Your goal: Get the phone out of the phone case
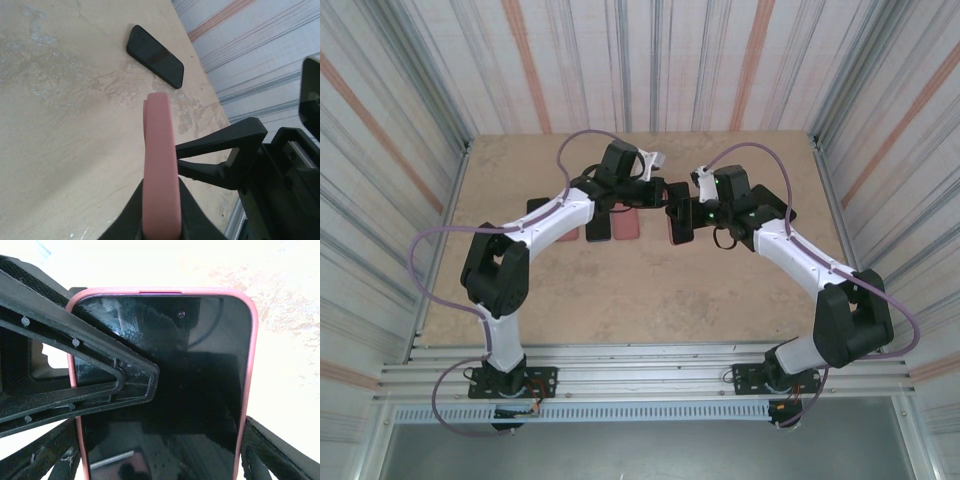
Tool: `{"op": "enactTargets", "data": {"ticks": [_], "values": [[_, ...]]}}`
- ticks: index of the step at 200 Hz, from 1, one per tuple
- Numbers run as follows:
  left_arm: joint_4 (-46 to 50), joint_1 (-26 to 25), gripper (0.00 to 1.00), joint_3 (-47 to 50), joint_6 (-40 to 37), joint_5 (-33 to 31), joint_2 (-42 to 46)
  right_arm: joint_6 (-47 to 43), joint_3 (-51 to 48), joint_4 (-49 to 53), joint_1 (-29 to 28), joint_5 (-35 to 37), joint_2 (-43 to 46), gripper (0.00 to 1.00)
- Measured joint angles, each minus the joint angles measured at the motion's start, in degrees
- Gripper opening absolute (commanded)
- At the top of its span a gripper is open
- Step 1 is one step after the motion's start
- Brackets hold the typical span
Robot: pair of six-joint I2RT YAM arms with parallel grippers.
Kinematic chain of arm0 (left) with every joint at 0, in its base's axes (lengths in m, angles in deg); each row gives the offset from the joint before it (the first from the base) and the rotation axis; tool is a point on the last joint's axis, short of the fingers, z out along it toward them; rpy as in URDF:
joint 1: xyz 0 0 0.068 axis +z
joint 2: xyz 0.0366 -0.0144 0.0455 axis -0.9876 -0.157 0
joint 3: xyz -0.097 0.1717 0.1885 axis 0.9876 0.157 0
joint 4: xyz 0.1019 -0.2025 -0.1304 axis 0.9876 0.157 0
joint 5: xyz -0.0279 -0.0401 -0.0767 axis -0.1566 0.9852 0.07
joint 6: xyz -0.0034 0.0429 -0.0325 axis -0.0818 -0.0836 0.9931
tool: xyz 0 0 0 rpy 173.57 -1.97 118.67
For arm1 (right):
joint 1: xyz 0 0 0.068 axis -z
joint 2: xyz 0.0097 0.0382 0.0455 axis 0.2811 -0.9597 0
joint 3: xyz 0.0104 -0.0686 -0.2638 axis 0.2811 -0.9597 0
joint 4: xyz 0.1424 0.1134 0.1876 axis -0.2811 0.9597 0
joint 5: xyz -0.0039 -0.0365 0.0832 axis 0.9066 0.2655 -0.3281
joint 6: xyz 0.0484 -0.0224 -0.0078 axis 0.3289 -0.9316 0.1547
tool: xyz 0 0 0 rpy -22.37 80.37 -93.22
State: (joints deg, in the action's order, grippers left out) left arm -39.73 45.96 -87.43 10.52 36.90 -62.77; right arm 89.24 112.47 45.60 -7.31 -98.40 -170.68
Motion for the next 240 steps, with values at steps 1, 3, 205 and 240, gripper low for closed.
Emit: {"op": "enactTargets", "data": {"ticks": [1,3,205,240], "values": [[0.0,0.0,0.05,0.0,0.0,0.0,0.0,0.0,0.0,0.0,0.0,0.0,0.0,0.5],[0.0,0.0,0.05,0.0,-0.1,0.1,0.0,0.0,0.0,0.1,0.0,0.0,0.0,0.5],[-13.6,9.1,0.01,5.6,18.6,1.9,6.1,25.9,-18.0,-18.3,-2.5,0.0,14.9,0.67],[-19.8,9.6,0.01,9.6,26.3,1.9,8.6,36.1,-22.5,-30.3,-5.4,1.5,14.7,0.6]]}}
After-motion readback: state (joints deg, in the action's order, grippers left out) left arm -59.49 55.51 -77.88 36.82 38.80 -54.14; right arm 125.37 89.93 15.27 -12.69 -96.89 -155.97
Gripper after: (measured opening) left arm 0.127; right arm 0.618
